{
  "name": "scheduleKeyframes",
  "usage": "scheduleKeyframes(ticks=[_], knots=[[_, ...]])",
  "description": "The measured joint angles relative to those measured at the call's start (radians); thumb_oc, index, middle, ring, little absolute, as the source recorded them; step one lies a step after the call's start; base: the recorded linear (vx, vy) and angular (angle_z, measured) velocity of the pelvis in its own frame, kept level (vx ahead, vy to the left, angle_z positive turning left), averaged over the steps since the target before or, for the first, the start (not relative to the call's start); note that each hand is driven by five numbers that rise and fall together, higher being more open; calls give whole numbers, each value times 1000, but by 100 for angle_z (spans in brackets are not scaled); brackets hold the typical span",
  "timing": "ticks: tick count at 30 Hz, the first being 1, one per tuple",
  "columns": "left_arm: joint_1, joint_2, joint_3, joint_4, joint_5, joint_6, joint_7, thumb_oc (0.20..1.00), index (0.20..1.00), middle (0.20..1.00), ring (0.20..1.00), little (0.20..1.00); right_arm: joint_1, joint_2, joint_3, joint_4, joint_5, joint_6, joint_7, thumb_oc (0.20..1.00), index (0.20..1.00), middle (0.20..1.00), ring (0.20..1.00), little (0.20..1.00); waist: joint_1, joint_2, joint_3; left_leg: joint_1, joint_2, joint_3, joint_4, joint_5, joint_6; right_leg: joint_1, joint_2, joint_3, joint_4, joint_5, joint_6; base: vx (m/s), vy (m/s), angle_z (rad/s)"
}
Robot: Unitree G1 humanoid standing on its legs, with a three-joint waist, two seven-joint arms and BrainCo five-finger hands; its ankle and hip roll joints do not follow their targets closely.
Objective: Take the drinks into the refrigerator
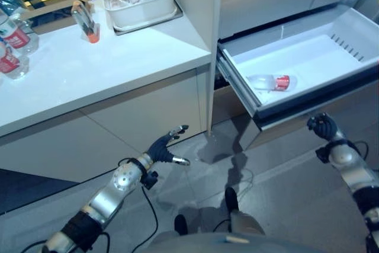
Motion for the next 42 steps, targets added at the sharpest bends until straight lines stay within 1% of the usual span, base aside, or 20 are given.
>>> scheduleKeyframes(ticks=[2, 3, 4, 5, 6, 8, 9, 11, 13, 14, 15, 18, 20, 26, 31, 35, 36, 40, 41, 42], knots=[[1, -9, -3, 0, -1, 0, 1, 1000, 1000, 1000, 1000, 1000, -103, -10, 55, 43, -6, 9, 4, 200, 200, 200, 200, 200, 2, 6, 15, -19, -4, 1, -2, 2, 2, -16, -3, 2, 0, 7, 0, -79, 12, 0], [-3, -21, -6, 0, -1, 0, 1, 1000, 1000, 1000, 1000, 1000, -163, -36, 99, 58, -8, 16, 5, 200, 200, 200, 200, 200, 2, 10, 23, -31, -6, 0, -4, 5, 7, -29, -6, 2, 0, 12, 2, -55, 13, 3], [-4, -27, -7, 0, -1, 0, 1, 1000, 1000, 1000, 1000, 1000, -188, -46, 107, 65, -12, 16, 5, 200, 200, 200, 200, 200, 2, 11, 27, -34, -8, 0, -3, 8, 7, -36, -7, 3, 0, 14, 2, -40, 17, 0], [-1, -31, -9, 1, -1, -1, 4, 1000, 1000, 1000, 1000, 1000, -267, -59, 152, 81, -25, 34, 9, 200, 200, 200, 200, 200, 4, 11, 32, -51, -13, 1, 0, 16, 3, -55, -8, 8, 0, 22, 2, 0, 0, 0], [-5, -33, -13, 1, -1, 0, 3, 1000, 1000, 1000, 1000, 1000, -324, -78, 178, 78, -34, 29, 8, 200, 200, 200, 200, 200, 5, 11, 35, -71, -17, 0, 0, 21, 7, -73, -11, 8, 0, 27, 1, 0, 0, 0], [-8, -39, -14, 3, 0, 0, 4, 1000, 1000, 1000, 1000, 1000, -404, -79, 194, 78, -48, 28, 4, 200, 200, 200, 200, 200, 13, 11, 47, -76, -16, 1, 0, 27, 3, -80, -9, 9, 0, 33, -1, -15, 11, 0], [-10, -45, -13, 4, 0, -1, 11, 1000, 1000, 1000, 1000, 1000, -471, -79, 229, 85, -63, 35, -2, 200, 200, 200, 200, 200, 20, 12, 50, -85, -17, 2, -3, 26, 6, -89, -11, 10, 0, 34, 0, 0, 0, 0], [-23, -57, -13, 6, 0, -1, 23, 1000, 1000, 1000, 1000, 1000, -567, -72, 255, 83, -76, 30, -7, 200, 200, 200, 200, 200, 30, 9, 63, -96, -18, -2, 0, 33, 6, -96, -11, 7, 0, 40, -2, -15, 14, 5], [-30, -61, -15, 7, 0, -1, 32, 1000, 1000, 1000, 1000, 1000, -633, -66, 281, 76, -85, 27, -10, 200, 200, 200, 200, 200, 29, 8, 69, -107, -19, -5, 0, 36, 5, -108, -13, 5, 0, 42, -2, -5, 12, 6], [-39, -65, -15, 9, 1, -1, 36, 1000, 1000, 1000, 1000, 1000, -665, -63, 281, 75, -92, 24, -15, 200, 200, 200, 200, 200, 41, 8, 72, -116, -19, -7, 1, 40, 2, -115, -13, 4, 0, 44, -2, -11, 10, 5], [-44, -69, -13, 9, 1, -1, 45, 1000, 1000, 1000, 1000, 1000, -684, -62, 290, 78, -93, 24, -22, 200, 200, 200, 200, 200, 56, 6, 73, -121, -19, -9, 0, 42, -1, -119, -13, 2, 0, 44, -2, -17, 18, 5], [-51, -70, -12, 10, 1, -1, 72, 1000, 1000, 1000, 1000, 1000, -742, -28, 336, 89, -102, 27, -25, 200, 200, 200, 200, 200, 72, -6, 89, -132, -20, -11, 1, 43, -2, -129, -15, 0, 1, 44, -2, 0, 0, 0], [-69, -73, -12, 12, 3, -1, 77, 1000, 1000, 1000, 1000, 1000, -750, -19, 344, 94, -102, 27, -27, 200, 200, 200, 200, 200, 77, -14, 102, -137, -20, -15, 1, 44, -3, -131, -15, -3, 1, 44, -2, -13, 10, 6], [-108, -79, -12, 42, 6, -1, 107, 1000, 1000, 1000, 1000, 1000, -767, 57, 346, 98, -115, 29, -28, 200, 200, 200, 200, 200, 76, -17, 126, -143, -20, -24, 1, 45, -3, -133, -17, -14, 1, 44, -2, -7, 10, 3], [-114, -86, -11, 47, 12, -1, 133, 1000, 1000, 1000, 1000, 1000, -761, 60, 343, 94, -123, 31, -44, 200, 200, 200, 200, 200, 76, -14, 132, -155, -22, -26, 1, 48, -2, -145, -19, -17, 1, 44, -2, -5, 6, 0], [-114, -104, 0, 47, 30, -1, 153, 1000, 1000, 1000, 1000, 1000, -716, 61, 326, 80, -123, 38, -51, 200, 200, 200, 200, 200, 76, -13, 139, -158, -21, -26, 1, 47, -2, -148, -19, -16, 1, 44, -2, -17, 5, 0], [-113, -110, 4, 49, 30, -1, 161, 1000, 1000, 1000, 1000, 1000, -686, 61, 297, 67, -123, 37, -53, 1000, 1000, 1000, 1000, 1000, 76, -13, 144, -158, -21, -26, 1, 47, -2, -149, -19, -16, 1, 44, -2, 0, 0, 0], [-110, -120, 22, 60, 31, -1, 172, 1000, 1000, 1000, 1000, 1000, -599, 59, 249, 57, -123, 47, -61, 1000, 1000, 1000, 1000, 1000, 71, -10, 169, -158, -22, -25, 1, 48, -3, -149, -18, -16, 1, 44, -2, 0, 0, 0], [-117, -130, 38, 61, 37, -2, 176, 1000, 1000, 1000, 1000, 1000, -553, 61, 203, 25, -123, 46, -72, 1000, 1000, 1000, 1000, 1000, 76, -9, 172, -157, -20, -26, 1, 47, -3, -148, -18, -17, 1, 44, -2, 0, 0, 0], [-117, -130, 43, 62, 37, -2, 183, 1000, 1000, 1000, 1000, 1000, -543, 61, 204, 25, -123, 48, -72, 1000, 1000, 1000, 1000, 1000, 75, -9, 176, -157, -21, -25, 1, 48, -3, -148, -18, -17, 1, 44, -2, 0, 0, 0]])
